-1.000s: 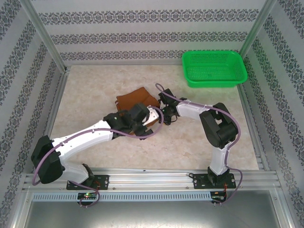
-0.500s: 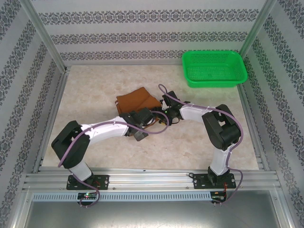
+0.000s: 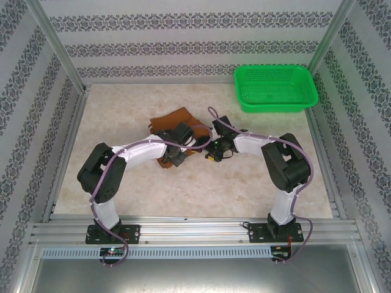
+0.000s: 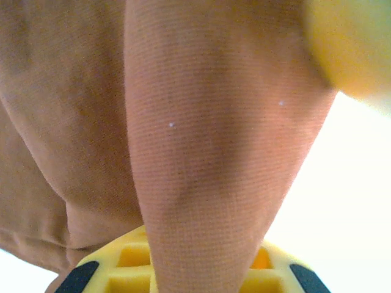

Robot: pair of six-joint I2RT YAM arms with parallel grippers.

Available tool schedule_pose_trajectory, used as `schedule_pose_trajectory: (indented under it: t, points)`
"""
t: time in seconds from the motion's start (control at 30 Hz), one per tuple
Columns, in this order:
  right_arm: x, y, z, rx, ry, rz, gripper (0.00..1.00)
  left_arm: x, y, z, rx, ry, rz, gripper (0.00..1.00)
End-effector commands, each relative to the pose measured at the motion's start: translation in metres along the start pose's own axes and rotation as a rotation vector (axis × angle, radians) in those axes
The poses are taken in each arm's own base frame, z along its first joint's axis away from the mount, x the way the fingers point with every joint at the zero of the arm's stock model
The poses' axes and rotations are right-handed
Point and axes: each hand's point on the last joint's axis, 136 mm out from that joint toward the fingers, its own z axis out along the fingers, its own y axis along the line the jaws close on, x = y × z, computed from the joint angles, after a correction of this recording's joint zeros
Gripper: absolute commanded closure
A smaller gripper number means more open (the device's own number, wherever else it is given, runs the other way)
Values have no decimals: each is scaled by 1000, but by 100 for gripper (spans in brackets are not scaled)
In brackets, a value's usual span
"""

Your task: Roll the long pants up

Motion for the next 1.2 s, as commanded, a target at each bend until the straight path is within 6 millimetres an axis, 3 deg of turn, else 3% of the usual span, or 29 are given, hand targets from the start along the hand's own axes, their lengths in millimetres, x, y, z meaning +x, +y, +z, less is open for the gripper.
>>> schedule_pose_trajectory:
  t: [0.0,0.1,0.23,0.4,0.5,0.67,0.8,1.0,1.17]
  points:
    - [-25,-14,-35,61,-127,10,17,-2,-74,-41,329,73,-11,100]
    - [-34,-11,-59,95,-190,-22,16,-8,-80,-60,418,139,-68,100]
    - [-34,-3,-71,91,-211,-55,16,-15,-77,-63,564,186,-199,100]
    - [-35,9,-86,39,-261,-69,15,-36,-75,-87,939,79,-418,99]
    - [-37,17,-94,18,-281,-89,14,-27,-75,-90,947,98,-421,98]
    - [-29,26,-81,-11,-202,-89,14,-31,-76,-89,1084,101,-512,97]
    - [-22,30,-77,-9,-193,-102,13,-38,-61,-82,1179,69,-631,98]
    - [-8,30,-76,-29,-176,-101,12,-29,-40,-65,1213,66,-763,98]
    - [-2,23,-53,-29,-140,-87,10,-28,-33,-65,1250,52,-782,98]
